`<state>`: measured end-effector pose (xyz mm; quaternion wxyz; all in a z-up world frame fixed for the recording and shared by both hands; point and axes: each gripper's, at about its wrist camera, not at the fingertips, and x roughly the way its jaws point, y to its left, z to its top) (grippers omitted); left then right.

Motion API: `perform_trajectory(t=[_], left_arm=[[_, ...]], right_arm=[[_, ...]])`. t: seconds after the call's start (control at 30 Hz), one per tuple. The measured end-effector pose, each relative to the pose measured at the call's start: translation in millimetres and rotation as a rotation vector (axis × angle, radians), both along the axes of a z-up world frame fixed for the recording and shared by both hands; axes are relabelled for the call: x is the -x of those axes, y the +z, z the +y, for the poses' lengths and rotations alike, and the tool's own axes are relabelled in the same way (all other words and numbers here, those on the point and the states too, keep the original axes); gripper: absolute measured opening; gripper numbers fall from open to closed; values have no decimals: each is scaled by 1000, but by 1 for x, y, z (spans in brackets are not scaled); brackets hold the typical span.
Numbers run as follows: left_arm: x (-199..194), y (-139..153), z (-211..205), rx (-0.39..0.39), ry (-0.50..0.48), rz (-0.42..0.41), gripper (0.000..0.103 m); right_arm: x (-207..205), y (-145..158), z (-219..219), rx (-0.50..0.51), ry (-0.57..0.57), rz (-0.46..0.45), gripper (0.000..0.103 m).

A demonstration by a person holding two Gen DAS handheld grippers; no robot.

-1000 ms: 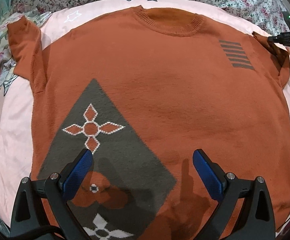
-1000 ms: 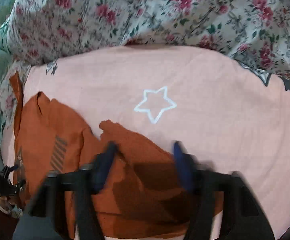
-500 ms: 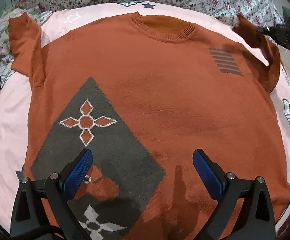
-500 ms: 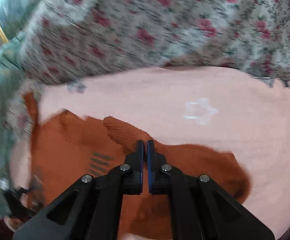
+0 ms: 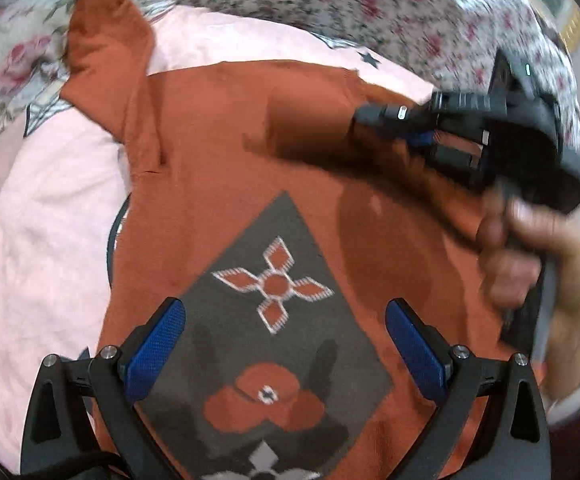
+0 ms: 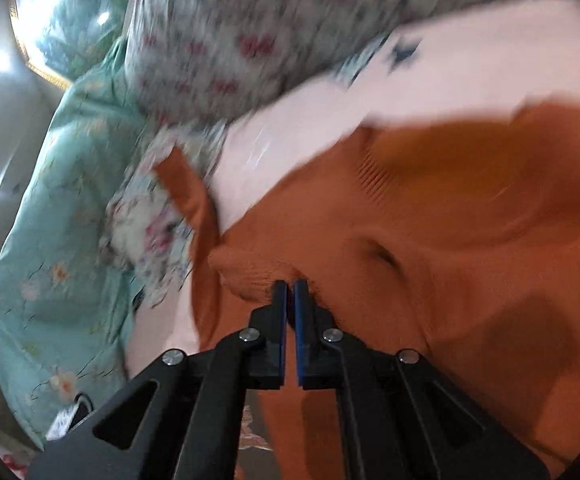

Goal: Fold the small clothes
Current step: 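Carry the held sleeve across the chest toward the other sleeve with the right gripper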

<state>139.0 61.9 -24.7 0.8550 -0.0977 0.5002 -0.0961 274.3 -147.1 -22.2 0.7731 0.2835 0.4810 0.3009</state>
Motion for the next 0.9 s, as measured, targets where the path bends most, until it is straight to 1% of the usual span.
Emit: perform_trajectory(t=[0.03, 0.07, 0.1, 0.13, 0.17, 0.2, 0.27, 0.33, 0.4, 0.5, 0.57, 0.63, 0.73, 0.83, 0.9], left_arm=[[-4, -1, 5, 28, 4, 6, 100], [-8, -2, 9, 57, 5, 12, 101], [-14, -4, 12, 95, 3, 16, 101], [-20, -5, 15, 132, 3, 24, 101], [-28, -6, 16, 169, 2, 35, 101], [-38, -9, 15, 218, -6, 49, 101], [-56, -16, 12, 272, -7, 68, 101], [-76, -19, 5, 348, -4, 92, 101], [-98, -24, -2, 419, 4, 122, 101], [-124, -29, -12, 459, 36, 165, 100], [-129, -29, -12, 470, 49, 162, 100], [-126, -30, -9, 486, 59, 159, 100], [-117, -33, 2, 524, 75, 157, 100], [-110, -31, 12, 533, 82, 158, 100], [-111, -32, 13, 528, 76, 164, 100]], right_arm=[[2, -3, 5, 1, 7, 7, 12], [6, -5, 7, -2, 15, 14, 18], [11, -4, 5, 0, 16, 10, 32], [18, 0, 0, 10, 11, -7, 42], [24, 5, -8, 23, 3, -21, 43], [30, 11, -15, 40, -5, -39, 43], [42, 17, -32, 73, -35, -58, 43], [53, 21, -52, 90, -75, -59, 43], [65, 23, -73, 134, -115, -67, 43], [74, 23, -96, 276, -158, -87, 43], [72, 17, -102, 346, -132, -73, 43], [68, 14, -93, 382, -67, -94, 43], [57, 12, -59, 443, 35, -160, 43], [36, 9, -39, 460, 50, -212, 43], [23, -3, -33, 457, 87, -185, 43]])
